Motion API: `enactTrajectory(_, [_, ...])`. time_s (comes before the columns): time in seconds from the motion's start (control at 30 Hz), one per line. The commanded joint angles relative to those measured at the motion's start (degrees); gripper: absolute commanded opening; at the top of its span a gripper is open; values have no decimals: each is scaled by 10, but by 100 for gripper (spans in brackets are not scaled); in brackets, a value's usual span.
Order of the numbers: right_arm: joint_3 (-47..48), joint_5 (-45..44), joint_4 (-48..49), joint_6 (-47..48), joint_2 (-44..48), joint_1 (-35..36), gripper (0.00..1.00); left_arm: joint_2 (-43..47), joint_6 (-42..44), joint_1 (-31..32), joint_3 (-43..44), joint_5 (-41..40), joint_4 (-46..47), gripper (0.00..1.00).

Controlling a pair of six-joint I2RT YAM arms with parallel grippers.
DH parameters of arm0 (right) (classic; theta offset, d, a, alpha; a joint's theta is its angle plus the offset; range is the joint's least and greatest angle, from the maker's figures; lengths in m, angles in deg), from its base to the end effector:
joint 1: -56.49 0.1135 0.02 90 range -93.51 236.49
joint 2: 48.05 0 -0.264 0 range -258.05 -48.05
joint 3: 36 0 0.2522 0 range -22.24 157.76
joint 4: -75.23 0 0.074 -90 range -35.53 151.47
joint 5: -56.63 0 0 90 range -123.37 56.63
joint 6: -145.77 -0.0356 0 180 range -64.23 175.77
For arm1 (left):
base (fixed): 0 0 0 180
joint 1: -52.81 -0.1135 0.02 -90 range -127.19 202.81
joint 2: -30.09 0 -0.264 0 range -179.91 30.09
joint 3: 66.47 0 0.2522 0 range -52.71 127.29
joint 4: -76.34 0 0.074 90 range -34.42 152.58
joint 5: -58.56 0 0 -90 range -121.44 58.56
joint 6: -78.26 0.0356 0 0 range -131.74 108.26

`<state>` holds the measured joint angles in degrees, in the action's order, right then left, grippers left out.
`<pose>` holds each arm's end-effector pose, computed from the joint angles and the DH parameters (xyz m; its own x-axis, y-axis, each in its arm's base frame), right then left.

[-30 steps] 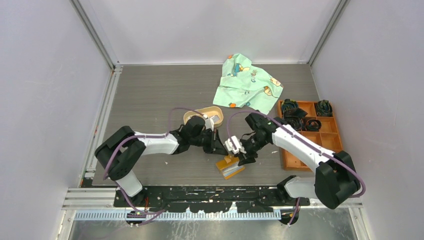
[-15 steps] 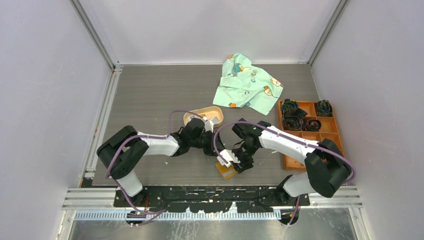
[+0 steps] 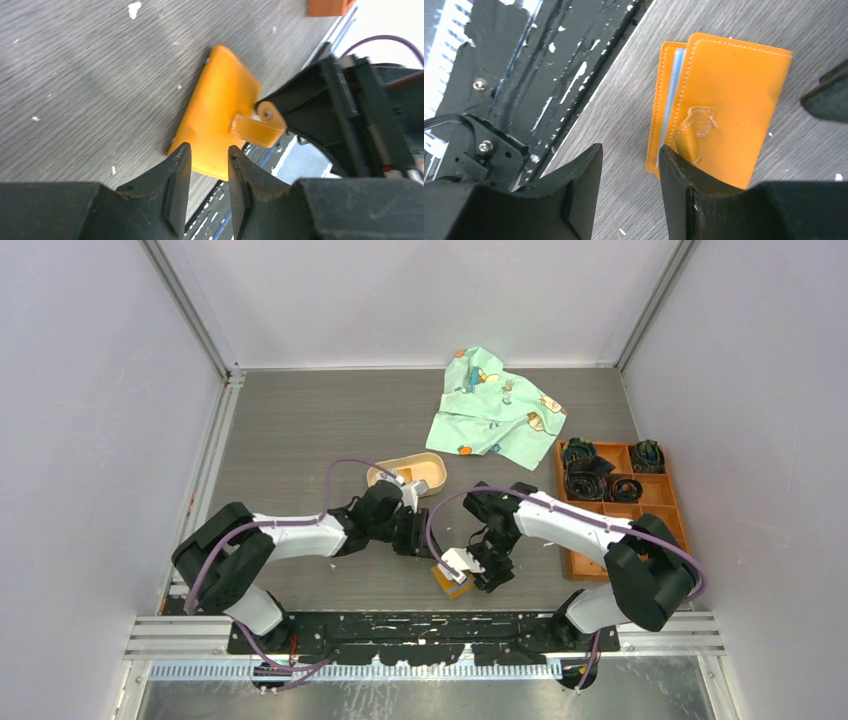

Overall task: Put the credit cards into the card holder
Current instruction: Close the card holder at the center of the board.

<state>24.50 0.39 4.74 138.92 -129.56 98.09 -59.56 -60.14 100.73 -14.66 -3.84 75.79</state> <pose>0.1467 0.1567 0.1806 0.4481 -0.7060 -0.5484 -0.8067 -0.5837 0.0922 0.1890 -0.2339 0.1572 -0.9502 0.0634 -0.3052 0.2870 0.5600 -0.7771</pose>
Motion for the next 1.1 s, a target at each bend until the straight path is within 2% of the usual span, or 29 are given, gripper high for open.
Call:
enactTrajectory(0.0, [39, 29, -69, 33, 22, -19, 52, 0, 71, 8, 19, -19, -67, 35])
enactTrajectory(0.2, [74, 113, -147, 74, 43, -120, 52, -26, 106, 34, 53, -56, -108, 38])
enactTrajectory(0.33, [68, 147, -130, 42, 52, -149, 56, -32, 118, 39, 68, -86, -142, 38])
enactTrajectory(0.43, [57, 158, -71, -30, 45, -147, 59, -31, 123, 44, 74, -108, -169, 38])
enactTrajectory(0.5, [54, 155, -62, -40, 32, -139, 59, -26, 124, 48, 75, -123, -179, 39])
enactTrajectory(0.63, [49, 130, -23, -80, 12, -108, 50, -16, 124, 58, 75, -141, -184, 39])
enactTrajectory(0.73, [44, 95, 2, -103, 3, -76, 48, -8, 122, 62, 78, -145, -185, 39])
enactTrajectory(0.93, [32, 49, 24, -110, -1, -53, 47, 28, 118, 69, 78, -147, -178, 39])
enactTrajectory(1.07, [23, 27, 34, -99, -1, -37, 45, 45, 101, 71, 65, -118, -131, 38])
